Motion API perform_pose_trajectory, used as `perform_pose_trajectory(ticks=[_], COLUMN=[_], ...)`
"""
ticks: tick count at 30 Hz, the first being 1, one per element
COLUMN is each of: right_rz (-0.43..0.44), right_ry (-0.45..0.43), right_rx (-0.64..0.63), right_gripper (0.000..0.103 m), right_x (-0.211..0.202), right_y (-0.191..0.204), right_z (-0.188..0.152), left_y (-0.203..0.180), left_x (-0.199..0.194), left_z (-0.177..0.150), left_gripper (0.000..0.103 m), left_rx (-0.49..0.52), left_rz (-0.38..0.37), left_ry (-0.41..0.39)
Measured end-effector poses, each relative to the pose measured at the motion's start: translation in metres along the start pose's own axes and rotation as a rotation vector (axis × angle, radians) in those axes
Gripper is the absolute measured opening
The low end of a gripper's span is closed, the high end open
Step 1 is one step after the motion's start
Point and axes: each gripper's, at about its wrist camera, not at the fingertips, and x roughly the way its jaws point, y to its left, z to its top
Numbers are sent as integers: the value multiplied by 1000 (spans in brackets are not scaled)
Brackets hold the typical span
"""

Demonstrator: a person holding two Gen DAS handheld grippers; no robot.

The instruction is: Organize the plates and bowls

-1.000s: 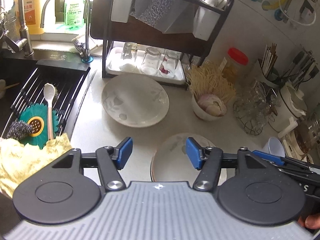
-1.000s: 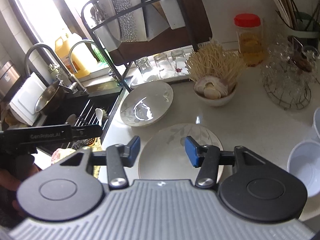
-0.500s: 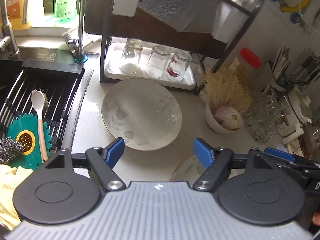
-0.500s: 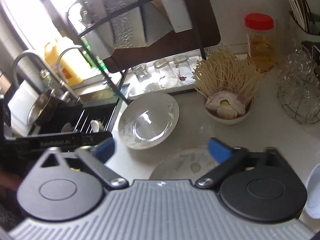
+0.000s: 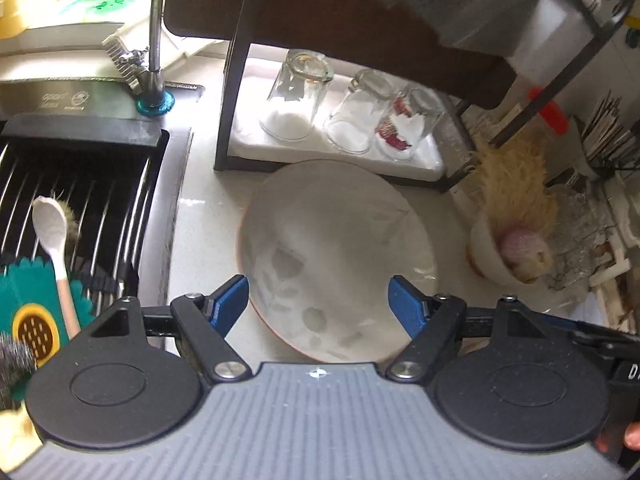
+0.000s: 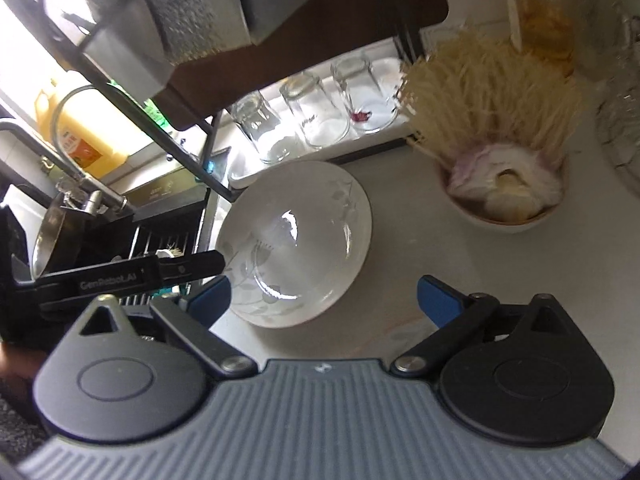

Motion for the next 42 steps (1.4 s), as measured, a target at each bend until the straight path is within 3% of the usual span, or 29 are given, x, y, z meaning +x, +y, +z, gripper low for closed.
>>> perform_pose_trajectory(ticks=[5, 9, 11, 15, 25, 29, 42], right_rz=[-41, -86, -109, -146, -222, -244, -182], right_ry=[8, 26, 38, 47, 34, 24, -3], right_rx=[21, 48, 70, 91, 61, 50, 39], right_gripper=[78, 75, 68, 62, 26, 22, 21], right_x=[29, 54, 64, 78, 99, 102, 83], right_y=[4, 3, 1, -2, 1, 3, 3], right_z=[10, 14, 15, 16, 20, 22, 17], left_y=[18, 26, 29, 34, 50, 57, 60], left_x=[24, 45, 55, 73, 88, 89, 77], left_z=[19, 33, 37, 41, 42, 44, 43], left_gripper=[79, 79, 71, 59, 25, 18, 18], left_rx=[16, 58, 75, 96, 62, 48, 36], left_rz=[-28, -46, -55, -59, -92, -111, -118], left_ry=[30, 42, 63, 83, 96, 102, 112])
